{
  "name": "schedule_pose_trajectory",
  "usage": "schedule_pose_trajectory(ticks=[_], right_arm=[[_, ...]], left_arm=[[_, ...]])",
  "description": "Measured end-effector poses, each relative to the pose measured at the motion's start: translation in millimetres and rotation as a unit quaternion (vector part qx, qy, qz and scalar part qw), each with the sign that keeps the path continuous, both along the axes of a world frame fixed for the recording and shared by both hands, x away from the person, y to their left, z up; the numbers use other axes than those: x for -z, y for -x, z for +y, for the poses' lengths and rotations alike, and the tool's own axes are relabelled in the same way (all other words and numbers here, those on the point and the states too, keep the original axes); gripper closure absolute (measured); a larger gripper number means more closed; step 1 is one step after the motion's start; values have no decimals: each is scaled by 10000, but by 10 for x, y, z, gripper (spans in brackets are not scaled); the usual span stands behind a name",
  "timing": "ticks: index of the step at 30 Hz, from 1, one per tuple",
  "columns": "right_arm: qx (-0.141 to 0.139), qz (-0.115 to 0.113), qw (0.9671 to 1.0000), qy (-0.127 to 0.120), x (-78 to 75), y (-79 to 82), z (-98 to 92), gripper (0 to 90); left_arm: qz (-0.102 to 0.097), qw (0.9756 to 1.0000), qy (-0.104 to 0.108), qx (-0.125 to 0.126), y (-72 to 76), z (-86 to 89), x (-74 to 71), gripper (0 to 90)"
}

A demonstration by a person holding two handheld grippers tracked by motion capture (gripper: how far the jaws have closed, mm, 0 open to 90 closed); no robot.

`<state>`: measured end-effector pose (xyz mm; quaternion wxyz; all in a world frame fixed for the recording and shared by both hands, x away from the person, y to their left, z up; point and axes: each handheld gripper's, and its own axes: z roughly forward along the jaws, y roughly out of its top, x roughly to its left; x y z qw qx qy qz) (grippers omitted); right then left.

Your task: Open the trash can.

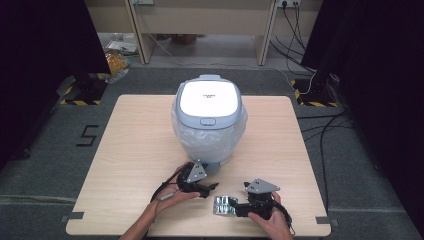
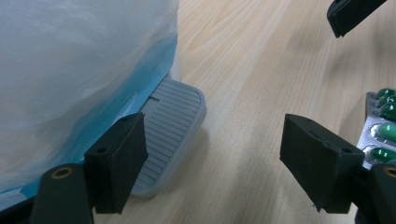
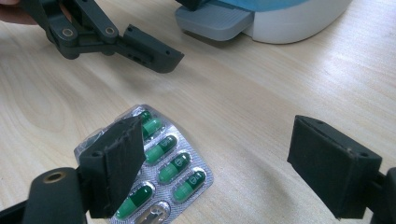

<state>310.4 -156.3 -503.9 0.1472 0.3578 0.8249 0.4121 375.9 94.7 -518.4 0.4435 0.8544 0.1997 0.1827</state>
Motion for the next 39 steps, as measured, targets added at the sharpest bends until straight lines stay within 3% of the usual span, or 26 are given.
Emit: schedule_pose_trajectory(ticks=[11, 16, 22, 28, 39], right_arm=[[9, -11, 10000, -12, -9, 11, -15, 186], [-5, 2, 10000, -9, -8, 22, -20, 186], [-17, 21, 10000, -29, 8, 35, -25, 185], [-52, 33, 9999, -80, 1, 52, -30, 183], [-221, -63, 9996, -161, -27, 92, -46, 155]], left_arm=[[146, 9999, 8, 17, -26, 4, 3, 228], [83, 9998, -165, 24, -15, -22, 10, 228], [145, 9995, -287, 30, -30, -44, 22, 228], [254, 9993, -264, 59, -51, -35, 16, 228], [117, 9990, -416, 59, -25, -62, 23, 225]])
